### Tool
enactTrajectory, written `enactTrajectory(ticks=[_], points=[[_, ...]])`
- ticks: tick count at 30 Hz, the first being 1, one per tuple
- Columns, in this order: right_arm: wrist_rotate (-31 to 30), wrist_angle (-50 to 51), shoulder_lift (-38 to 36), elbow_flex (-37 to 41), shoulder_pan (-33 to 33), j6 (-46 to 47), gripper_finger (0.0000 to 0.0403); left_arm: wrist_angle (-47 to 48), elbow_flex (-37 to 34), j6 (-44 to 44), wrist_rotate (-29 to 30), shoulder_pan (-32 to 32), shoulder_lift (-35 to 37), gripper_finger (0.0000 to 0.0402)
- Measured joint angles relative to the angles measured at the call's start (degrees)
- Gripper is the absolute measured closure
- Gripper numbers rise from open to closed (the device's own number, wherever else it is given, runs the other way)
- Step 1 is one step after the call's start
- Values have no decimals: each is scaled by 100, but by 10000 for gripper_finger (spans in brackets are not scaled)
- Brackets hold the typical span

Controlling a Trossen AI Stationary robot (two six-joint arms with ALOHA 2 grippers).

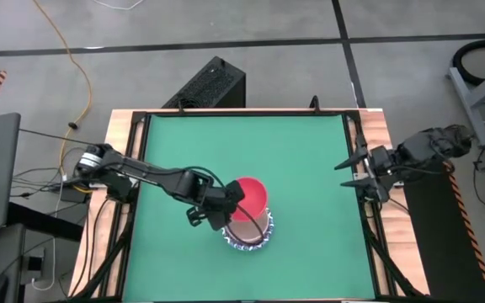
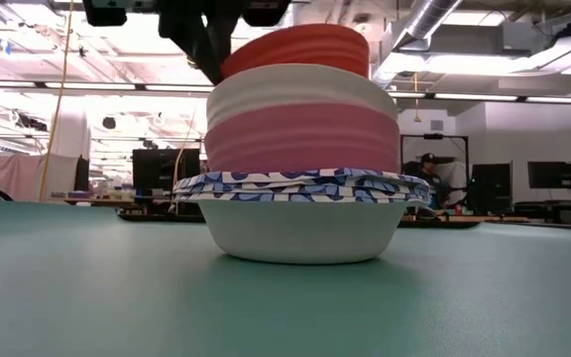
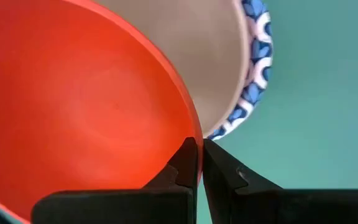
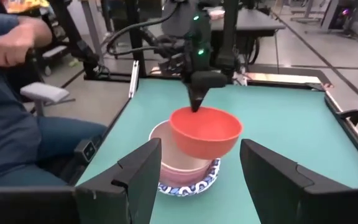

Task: Nest bowls inside each other
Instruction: Stack the orange bowl on top of the white bowl

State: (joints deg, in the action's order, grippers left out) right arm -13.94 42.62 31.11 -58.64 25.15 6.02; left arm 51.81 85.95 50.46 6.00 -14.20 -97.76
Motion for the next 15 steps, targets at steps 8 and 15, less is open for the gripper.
enactTrajectory(ticks=[8, 15], points=[[-6, -19, 4, -6, -4, 51, 164, -65, -2, -164, 24, -323, 11, 401], [-6, -152, -7, -6, -2, 59, 164, -79, -2, -211, -114, -391, -130, 401]])
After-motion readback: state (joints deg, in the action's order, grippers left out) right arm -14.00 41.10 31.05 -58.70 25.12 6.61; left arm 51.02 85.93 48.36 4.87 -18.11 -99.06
